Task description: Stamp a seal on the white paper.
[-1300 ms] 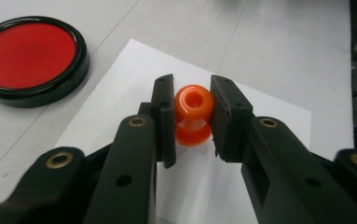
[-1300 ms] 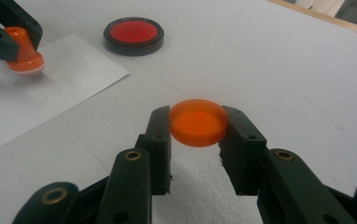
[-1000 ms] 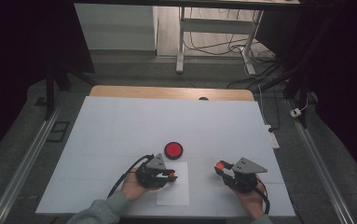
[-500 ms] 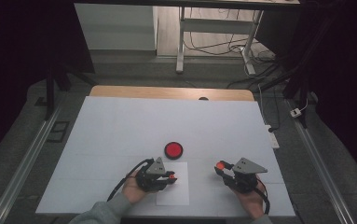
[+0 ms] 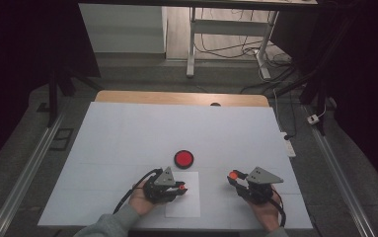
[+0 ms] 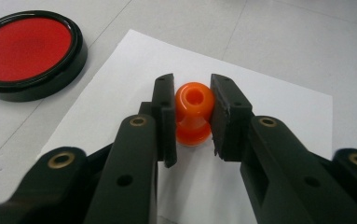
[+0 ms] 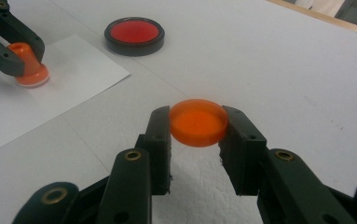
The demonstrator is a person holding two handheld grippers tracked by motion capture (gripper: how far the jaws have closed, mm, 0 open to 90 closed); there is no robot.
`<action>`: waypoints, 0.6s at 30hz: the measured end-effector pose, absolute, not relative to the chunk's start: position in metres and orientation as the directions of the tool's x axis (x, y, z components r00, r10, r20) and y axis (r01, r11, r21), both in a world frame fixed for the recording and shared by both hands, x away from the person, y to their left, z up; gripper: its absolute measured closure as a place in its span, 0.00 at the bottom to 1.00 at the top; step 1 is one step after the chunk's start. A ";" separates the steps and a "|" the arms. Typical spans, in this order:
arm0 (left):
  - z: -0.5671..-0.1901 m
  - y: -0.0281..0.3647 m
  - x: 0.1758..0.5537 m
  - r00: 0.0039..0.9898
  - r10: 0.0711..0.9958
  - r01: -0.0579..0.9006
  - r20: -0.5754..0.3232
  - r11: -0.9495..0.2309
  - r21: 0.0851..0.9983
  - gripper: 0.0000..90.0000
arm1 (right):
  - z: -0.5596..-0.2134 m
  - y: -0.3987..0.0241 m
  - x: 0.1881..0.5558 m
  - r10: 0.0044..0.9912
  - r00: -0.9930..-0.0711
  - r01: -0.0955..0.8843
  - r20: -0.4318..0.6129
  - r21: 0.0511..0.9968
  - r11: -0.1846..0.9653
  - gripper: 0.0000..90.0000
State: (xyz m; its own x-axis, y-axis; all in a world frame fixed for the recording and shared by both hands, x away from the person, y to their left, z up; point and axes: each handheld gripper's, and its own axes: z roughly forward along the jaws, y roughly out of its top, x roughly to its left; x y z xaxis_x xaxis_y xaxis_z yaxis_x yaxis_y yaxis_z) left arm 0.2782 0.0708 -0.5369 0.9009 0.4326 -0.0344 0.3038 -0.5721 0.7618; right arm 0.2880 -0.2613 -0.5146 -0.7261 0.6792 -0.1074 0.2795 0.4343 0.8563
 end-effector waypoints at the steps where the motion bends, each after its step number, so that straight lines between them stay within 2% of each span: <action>1: -0.537 0.071 0.278 0.901 0.433 0.303 -0.034 -0.571 0.763 0.81 | -0.515 -0.261 0.288 0.679 -0.726 0.279 -0.107 0.857 0.433 0.72; 18: -0.538 0.070 0.274 0.899 0.437 0.278 0.002 -0.575 0.769 0.81 | -0.514 -0.261 0.288 0.678 -0.727 0.276 -0.112 0.855 0.438 0.72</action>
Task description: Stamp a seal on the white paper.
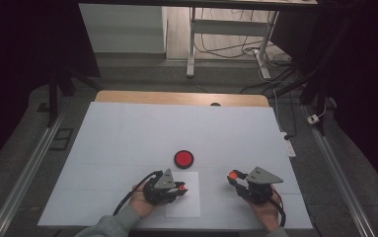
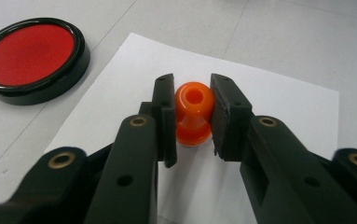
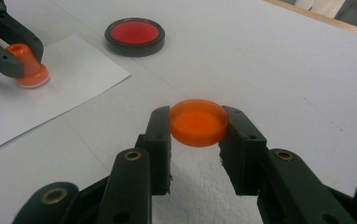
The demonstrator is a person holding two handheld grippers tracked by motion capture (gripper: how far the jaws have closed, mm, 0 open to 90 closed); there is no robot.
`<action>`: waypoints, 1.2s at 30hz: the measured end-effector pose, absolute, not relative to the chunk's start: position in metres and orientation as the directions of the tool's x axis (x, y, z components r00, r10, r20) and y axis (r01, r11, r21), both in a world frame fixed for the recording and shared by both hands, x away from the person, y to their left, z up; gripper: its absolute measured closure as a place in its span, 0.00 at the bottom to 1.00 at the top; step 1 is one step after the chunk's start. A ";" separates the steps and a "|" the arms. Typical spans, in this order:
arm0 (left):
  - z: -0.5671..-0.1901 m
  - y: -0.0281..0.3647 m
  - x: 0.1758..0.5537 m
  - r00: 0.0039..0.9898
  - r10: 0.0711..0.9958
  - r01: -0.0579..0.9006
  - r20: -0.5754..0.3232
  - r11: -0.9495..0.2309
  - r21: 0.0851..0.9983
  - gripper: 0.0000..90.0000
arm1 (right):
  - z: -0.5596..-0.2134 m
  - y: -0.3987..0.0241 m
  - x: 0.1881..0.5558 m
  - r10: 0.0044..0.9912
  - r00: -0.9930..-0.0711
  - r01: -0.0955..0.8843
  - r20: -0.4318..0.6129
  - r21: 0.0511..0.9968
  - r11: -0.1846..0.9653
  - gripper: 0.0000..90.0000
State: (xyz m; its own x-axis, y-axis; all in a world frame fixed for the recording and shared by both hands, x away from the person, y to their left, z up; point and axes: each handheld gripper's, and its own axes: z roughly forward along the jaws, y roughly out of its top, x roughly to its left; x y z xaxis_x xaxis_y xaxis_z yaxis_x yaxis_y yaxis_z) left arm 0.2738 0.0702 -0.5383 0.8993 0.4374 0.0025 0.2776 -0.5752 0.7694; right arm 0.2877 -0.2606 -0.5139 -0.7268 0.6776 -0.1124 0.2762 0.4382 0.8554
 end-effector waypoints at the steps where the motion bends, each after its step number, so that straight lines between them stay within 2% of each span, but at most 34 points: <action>1: -0.538 0.070 0.274 0.898 0.439 0.279 0.003 -0.575 0.769 0.81 | -0.514 -0.260 0.288 0.677 -0.728 0.275 -0.113 0.855 0.439 0.72; 19: -0.540 0.072 0.277 0.900 0.435 0.295 -0.030 -0.556 0.778 0.81 | -0.514 -0.260 0.288 0.675 -0.729 0.273 -0.112 0.857 0.438 0.72; 23: -0.536 0.071 0.276 0.910 0.415 0.258 0.006 -0.577 0.775 0.81 | -0.514 -0.261 0.288 0.679 -0.726 0.278 -0.112 0.855 0.438 0.72; 27: -0.524 0.080 0.281 0.901 0.421 0.307 -0.107 -0.442 0.843 0.81 | -0.513 -0.262 0.287 0.679 -0.727 0.275 -0.105 0.862 0.427 0.72; 36: -0.509 0.095 0.284 0.881 0.440 0.342 -0.174 -0.337 0.877 0.81 | -0.513 -0.260 0.288 0.675 -0.729 0.274 -0.112 0.856 0.439 0.72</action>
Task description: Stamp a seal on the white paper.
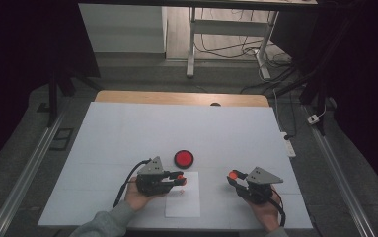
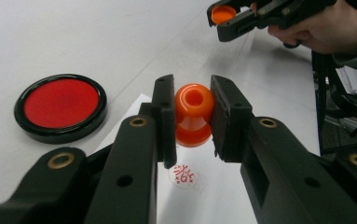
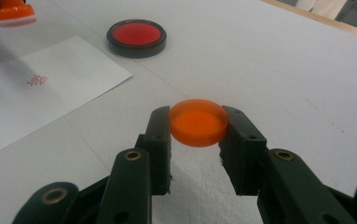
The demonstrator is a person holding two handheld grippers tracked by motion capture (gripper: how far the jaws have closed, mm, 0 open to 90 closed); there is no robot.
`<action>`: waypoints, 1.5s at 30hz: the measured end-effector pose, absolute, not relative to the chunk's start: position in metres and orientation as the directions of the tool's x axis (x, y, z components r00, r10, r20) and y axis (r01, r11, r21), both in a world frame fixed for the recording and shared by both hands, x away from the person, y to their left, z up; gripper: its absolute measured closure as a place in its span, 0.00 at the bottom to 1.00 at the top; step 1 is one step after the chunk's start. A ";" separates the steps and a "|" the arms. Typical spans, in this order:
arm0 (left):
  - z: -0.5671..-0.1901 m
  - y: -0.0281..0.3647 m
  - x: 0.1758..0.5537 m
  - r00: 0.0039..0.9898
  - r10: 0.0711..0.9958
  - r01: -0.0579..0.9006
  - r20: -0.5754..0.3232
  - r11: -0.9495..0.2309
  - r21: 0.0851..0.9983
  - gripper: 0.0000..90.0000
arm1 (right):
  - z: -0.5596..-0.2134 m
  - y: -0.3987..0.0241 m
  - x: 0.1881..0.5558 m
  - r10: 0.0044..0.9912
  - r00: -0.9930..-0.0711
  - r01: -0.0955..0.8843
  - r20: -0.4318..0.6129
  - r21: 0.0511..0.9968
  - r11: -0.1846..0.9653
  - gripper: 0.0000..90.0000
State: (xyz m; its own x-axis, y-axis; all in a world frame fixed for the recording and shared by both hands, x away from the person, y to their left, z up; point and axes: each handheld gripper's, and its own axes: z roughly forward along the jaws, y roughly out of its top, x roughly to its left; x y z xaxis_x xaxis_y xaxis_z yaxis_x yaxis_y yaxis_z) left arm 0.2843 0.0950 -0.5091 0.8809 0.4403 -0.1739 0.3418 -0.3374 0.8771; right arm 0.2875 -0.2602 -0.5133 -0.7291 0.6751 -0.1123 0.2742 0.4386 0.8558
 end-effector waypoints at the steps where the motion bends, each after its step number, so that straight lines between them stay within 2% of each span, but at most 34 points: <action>1: -0.508 0.096 0.285 0.881 0.439 0.342 -0.176 -0.334 0.879 0.81 | -0.514 -0.260 0.288 0.675 -0.729 0.275 -0.111 0.856 0.438 0.72; 26: -0.476 0.115 0.292 0.859 0.457 0.381 -0.232 -0.266 0.886 0.80 | -0.514 -0.259 0.288 0.675 -0.730 0.272 -0.108 0.860 0.432 0.72; 45: -0.463 0.118 0.294 0.860 0.463 0.364 -0.215 -0.261 0.894 0.80 | -0.514 -0.258 0.290 0.675 -0.729 0.273 -0.112 0.857 0.437 0.72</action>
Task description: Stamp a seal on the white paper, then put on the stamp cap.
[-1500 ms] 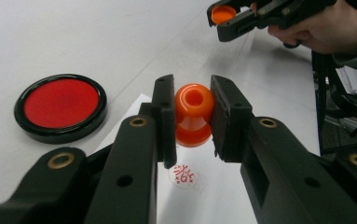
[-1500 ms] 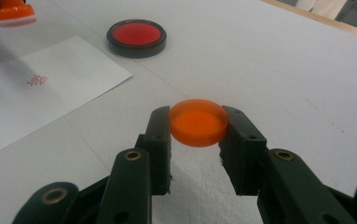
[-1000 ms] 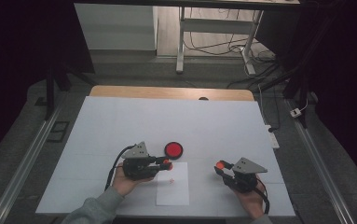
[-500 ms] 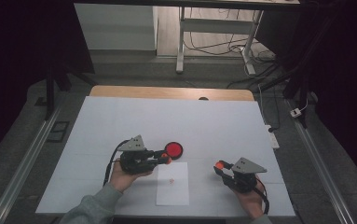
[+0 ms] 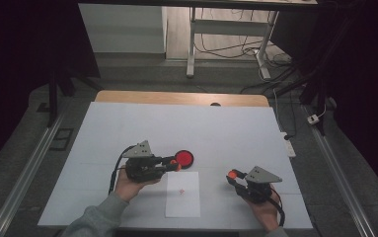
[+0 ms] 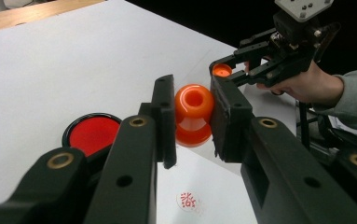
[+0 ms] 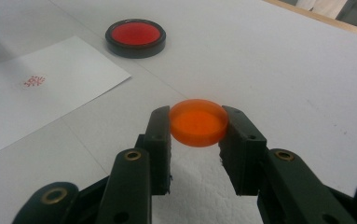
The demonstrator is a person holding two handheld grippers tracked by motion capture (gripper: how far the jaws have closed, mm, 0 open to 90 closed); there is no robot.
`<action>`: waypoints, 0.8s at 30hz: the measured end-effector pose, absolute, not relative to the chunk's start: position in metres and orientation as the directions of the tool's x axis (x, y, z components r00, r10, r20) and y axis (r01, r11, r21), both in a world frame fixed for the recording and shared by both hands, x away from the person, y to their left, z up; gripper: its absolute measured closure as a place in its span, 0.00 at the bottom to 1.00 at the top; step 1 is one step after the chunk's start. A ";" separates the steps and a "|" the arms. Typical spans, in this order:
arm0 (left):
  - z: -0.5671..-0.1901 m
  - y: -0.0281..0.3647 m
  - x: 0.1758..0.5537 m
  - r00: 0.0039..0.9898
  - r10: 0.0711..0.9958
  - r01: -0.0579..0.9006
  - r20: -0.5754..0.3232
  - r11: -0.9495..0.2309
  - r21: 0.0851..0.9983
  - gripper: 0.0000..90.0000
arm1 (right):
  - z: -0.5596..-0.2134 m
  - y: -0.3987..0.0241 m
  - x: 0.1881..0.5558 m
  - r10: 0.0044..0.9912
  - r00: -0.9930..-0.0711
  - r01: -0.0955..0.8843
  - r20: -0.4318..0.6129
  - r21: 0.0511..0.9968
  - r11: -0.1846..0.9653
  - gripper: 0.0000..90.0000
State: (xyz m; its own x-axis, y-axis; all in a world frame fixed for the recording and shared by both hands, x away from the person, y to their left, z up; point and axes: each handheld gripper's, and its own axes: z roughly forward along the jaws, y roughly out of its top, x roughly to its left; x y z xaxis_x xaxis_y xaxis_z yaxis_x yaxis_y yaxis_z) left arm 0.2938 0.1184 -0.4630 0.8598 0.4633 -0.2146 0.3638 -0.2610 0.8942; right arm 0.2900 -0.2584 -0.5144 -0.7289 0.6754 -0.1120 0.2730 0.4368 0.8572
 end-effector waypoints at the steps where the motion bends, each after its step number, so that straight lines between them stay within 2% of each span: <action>1: -0.463 0.118 0.294 0.860 0.464 0.362 -0.210 -0.266 0.893 0.80 | -0.514 -0.258 0.290 0.677 -0.727 0.273 -0.115 0.856 0.439 0.72; 24: -0.465 0.114 0.293 0.860 0.469 0.361 -0.199 -0.286 0.888 0.80 | -0.516 -0.250 0.289 0.657 -0.747 0.268 -0.106 0.856 0.443 0.72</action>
